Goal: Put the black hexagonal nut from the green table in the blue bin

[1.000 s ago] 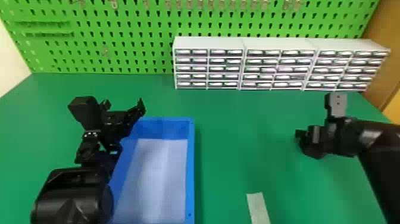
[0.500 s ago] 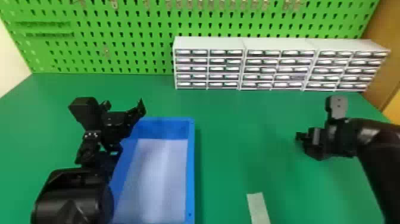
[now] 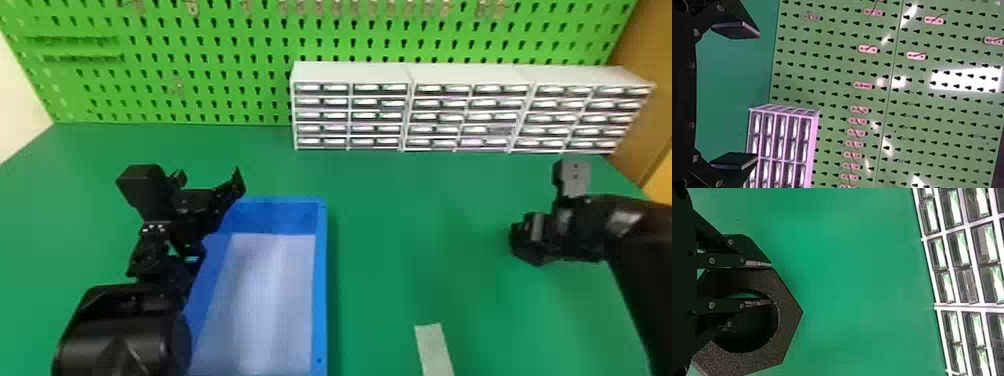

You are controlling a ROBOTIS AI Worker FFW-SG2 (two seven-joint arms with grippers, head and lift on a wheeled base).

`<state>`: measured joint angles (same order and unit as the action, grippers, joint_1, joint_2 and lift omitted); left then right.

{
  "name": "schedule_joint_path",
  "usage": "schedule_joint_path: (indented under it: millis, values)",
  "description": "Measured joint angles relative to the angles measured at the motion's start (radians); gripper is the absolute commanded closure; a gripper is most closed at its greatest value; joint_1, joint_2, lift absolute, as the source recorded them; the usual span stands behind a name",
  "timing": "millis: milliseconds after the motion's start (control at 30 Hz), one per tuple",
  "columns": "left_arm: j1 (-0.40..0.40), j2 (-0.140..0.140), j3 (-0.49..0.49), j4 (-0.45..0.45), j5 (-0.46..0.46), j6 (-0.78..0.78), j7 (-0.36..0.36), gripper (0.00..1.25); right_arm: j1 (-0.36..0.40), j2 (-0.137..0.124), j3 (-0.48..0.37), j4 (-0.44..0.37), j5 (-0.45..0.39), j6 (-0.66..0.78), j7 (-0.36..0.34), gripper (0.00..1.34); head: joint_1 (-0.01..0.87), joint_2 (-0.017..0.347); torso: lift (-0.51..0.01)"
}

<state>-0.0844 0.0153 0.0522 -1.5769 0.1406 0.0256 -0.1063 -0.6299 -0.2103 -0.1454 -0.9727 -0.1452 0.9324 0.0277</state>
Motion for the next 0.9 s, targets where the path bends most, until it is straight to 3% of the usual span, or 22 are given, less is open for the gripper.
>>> schedule_joint_path:
  millis: [300, 900]
  values:
    - [0.000, 0.000, 0.000, 0.000, 0.000, 0.000, 0.000, 0.18, 0.016, -0.006, 0.019, -0.011, -0.014, -0.001, 0.000, 1.13, 0.686, 0.051, -0.097]
    - [-0.001, 0.000, -0.001, 0.000, 0.000, 0.000, 0.000, 0.18, 0.070, -0.012, 0.039, -0.136, -0.060, -0.004, 0.000, 1.13, 0.686, 0.051, -0.097]
